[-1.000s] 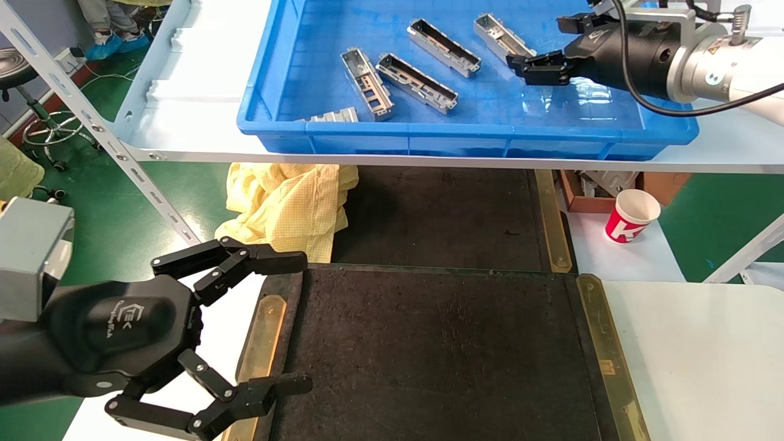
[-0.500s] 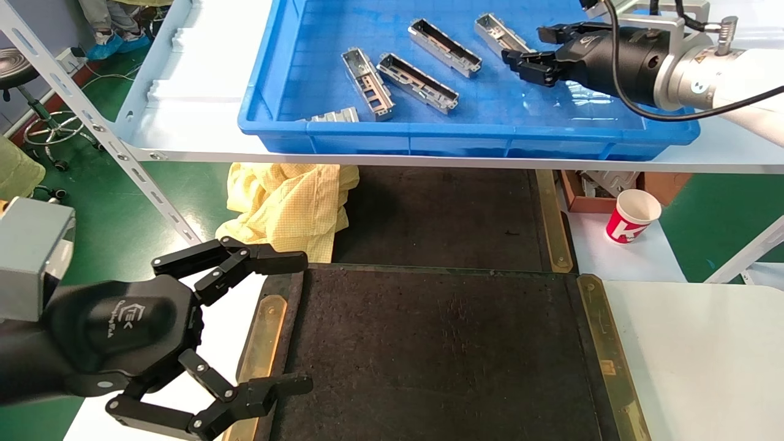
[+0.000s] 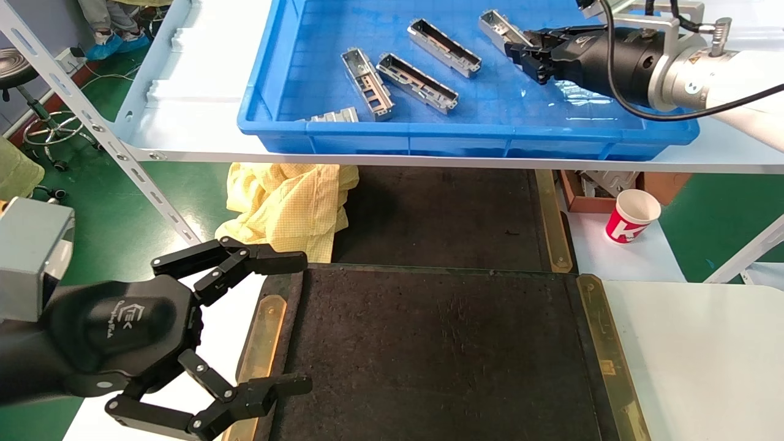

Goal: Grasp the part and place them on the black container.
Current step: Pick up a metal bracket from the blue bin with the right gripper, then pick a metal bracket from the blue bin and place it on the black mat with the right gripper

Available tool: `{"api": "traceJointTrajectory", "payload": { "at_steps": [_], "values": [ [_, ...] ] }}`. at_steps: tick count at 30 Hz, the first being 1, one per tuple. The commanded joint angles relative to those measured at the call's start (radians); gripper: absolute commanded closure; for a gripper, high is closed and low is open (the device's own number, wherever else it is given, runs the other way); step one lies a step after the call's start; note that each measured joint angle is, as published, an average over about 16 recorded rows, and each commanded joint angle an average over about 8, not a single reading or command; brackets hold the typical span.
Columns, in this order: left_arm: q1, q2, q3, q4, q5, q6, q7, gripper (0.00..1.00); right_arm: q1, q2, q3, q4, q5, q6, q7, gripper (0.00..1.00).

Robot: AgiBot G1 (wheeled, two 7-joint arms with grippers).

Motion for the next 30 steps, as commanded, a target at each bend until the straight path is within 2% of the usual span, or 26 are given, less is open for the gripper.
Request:
{"api": "traceJointTrajectory", "payload": {
  "at_steps": [1,7,12,24,30],
  "values": [
    [0.0,0.0,0.0,0.0,0.0,0.0,0.0,0.0,0.001,0.001,0.001,0.0,0.001,0.0,0.002,1.0],
    [0.0,0.0,0.0,0.0,0.0,0.0,0.0,0.0,0.022,0.027,0.009,0.008,0.013,-0.03,0.005,1.0],
    [0.0,0.0,0.0,0.0,0.0,0.0,0.0,0.0,0.041,0.071,0.016,0.019,0.023,-0.115,0.002,1.0],
    [0.0,0.0,0.0,0.0,0.0,0.0,0.0,0.0,0.075,0.206,0.012,0.044,0.022,-0.471,-0.006,1.0],
    [0.0,0.0,0.0,0.0,0.0,0.0,0.0,0.0,0.086,0.236,-0.001,0.05,0.005,-0.604,-0.009,1.0]
  ]
}}
